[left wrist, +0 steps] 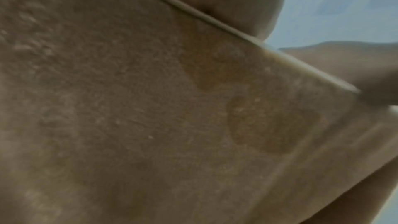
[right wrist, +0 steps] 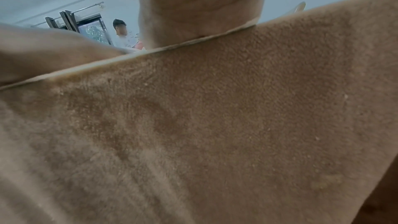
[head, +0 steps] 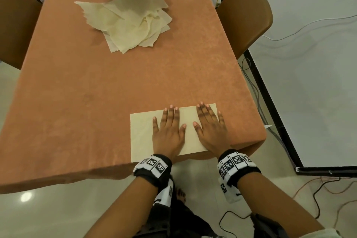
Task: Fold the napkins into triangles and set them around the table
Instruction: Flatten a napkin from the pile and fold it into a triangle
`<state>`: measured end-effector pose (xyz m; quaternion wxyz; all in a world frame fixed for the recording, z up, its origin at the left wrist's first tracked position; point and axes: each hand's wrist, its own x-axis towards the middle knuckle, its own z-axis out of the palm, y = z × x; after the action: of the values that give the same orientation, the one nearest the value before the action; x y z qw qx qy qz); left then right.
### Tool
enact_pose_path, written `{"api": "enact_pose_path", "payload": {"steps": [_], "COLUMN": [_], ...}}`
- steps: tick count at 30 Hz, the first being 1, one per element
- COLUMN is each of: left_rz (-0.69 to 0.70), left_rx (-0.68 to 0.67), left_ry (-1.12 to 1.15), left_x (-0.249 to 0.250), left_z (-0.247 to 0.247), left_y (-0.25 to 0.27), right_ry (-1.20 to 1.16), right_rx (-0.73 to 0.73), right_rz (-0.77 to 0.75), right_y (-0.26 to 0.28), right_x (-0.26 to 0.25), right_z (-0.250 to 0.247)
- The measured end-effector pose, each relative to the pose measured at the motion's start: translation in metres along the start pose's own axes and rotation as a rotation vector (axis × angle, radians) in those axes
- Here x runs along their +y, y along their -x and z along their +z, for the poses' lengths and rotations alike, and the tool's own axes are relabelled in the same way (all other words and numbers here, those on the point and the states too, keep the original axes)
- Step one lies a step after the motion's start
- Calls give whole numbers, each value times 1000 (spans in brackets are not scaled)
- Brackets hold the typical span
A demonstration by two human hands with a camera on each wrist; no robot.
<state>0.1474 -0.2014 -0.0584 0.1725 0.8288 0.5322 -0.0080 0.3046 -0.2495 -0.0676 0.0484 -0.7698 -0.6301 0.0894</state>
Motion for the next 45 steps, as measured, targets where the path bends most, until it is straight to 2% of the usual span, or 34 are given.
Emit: {"api": "enact_pose_path", "payload": {"steps": [4, 6, 9, 10, 12, 14, 15, 23, 27, 29, 31, 34, 36, 40, 45], "left_rz": [-142, -243, -362, -328, -163, -40, -23, -170, -261, -221, -113, -14, 3, -3, 2], "left_rx": [41, 15, 28, 50, 80, 30, 2, 50, 43, 99, 174, 164, 148, 84, -71], "left_ry": [2, 8, 33, 29, 12, 7, -6, -11, 51, 39, 14, -43, -59, -35, 27], "left_x": [-51, -79, -89, -79, -49, -25, -21, -97, -110, -108, -106, -106, -109, -113, -111], "left_z": [-10, -20, -28, -27, -20, -10, -6, -20, -37, -45, -52, -60, -66, -75, -88], "left_y": [19, 30, 31, 26, 16, 10, 9, 21, 19, 9, -3, -21, -30, -36, -29], "right_ry": [14, 11, 13, 11, 14, 22, 24, 8, -2, -85, -187, -231, -228, -196, -24], "right_rx": [-12, -12, -3, 1, -10, -30, -32, -45, -99, -84, 46, 169, 133, 6, -80], "right_rz": [-3, -4, 4, 7, 11, 16, 16, 18, 18, 40, 120, 256, 260, 170, 19], "right_y": [0, -1, 0, 0, 0, 0, -1, 0, -1, -5, -2, 5, -1, -36, -74], "right_x": [0, 0, 0, 0, 0, 0, 0, -2, -2, 0, 2, 6, 12, 31, 30], "right_z": [-1, -1, 0, 0, 0, -1, -1, -6, -11, -20, -30, -40, -44, -49, -66]}}
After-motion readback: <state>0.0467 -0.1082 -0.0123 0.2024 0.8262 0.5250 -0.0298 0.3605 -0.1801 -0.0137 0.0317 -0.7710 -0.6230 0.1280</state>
